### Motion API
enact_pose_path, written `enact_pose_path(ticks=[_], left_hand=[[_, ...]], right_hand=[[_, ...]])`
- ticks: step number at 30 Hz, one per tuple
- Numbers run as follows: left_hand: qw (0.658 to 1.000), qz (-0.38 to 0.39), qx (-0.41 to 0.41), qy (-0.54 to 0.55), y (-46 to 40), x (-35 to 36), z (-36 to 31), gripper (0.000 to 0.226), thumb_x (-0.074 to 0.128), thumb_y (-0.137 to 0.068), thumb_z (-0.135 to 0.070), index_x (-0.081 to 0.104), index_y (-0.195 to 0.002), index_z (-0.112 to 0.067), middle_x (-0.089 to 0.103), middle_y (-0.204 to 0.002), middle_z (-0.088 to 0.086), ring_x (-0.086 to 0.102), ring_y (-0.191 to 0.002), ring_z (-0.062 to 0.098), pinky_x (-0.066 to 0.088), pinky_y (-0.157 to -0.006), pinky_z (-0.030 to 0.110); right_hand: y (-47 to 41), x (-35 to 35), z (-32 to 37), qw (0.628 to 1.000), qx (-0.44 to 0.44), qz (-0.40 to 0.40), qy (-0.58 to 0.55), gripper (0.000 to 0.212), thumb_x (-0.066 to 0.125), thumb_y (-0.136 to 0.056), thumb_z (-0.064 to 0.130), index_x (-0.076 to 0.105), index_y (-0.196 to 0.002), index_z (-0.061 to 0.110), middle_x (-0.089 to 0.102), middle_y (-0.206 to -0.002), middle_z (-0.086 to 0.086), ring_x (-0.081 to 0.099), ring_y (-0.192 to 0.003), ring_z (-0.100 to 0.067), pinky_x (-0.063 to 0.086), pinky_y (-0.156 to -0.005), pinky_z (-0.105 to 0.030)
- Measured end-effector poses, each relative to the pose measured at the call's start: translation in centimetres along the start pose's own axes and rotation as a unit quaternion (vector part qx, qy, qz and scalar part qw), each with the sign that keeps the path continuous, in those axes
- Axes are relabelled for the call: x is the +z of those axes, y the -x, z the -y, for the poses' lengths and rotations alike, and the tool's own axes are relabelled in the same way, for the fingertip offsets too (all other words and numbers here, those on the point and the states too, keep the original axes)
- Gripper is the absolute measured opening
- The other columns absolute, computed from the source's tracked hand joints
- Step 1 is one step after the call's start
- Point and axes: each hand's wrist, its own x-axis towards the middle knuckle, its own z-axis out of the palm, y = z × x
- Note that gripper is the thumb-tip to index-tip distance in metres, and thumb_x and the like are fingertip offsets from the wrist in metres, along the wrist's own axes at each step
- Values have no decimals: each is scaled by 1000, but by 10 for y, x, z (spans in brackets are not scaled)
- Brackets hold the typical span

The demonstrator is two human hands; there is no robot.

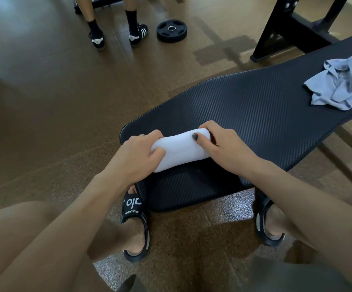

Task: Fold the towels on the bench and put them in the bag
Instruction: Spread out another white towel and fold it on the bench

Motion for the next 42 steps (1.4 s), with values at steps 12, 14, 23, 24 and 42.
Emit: enact_pose_path(ticks=[12,14,23,24,42], left_hand=[[994,37,-26,-100,-14,8,2,20,41,-93,-28,55,-106,-23,51,-97,-6,51,-92,17,37,-66,32],[992,66,-35,-99,-17,6,-1,18,44,-90,-31,53,-105,-24,53,-94,-8,52,-87,14,35,-62,31],[953,274,-100,-87,-22,6,-34,42,55,-67,-49,51,-96,-20,58,-95,0,57,-82,20,46,-67,38],[952,280,-88,-85,-20,8,-38,40,53,-64,-49,52,-91,-19,57,-94,0,56,-81,20,44,-67,38],[904,227,323,-167,4,9,-259,60,54,-76,-32,50,-136,-33,62,-102,-12,57,-90,15,41,-67,28]], right_hand=[[-10,9,16,998,32,29,54,27,36,-108,41,47,-118,18,62,-93,-8,59,-82,-24,46,-69,-40],[-9,8,18,997,26,35,62,27,36,-108,40,46,-117,18,61,-92,-7,58,-81,-23,45,-68,-40],[22,-2,3,996,28,76,43,21,39,-106,45,47,-117,29,61,-99,-2,57,-84,-9,48,-72,-32],[28,-3,2,996,32,76,42,22,39,-106,45,47,-118,29,61,-101,-2,58,-86,-11,50,-74,-35],[201,-156,36,991,116,22,68,94,75,-82,34,23,-159,27,40,-157,10,38,-140,-10,34,-114,-28]])
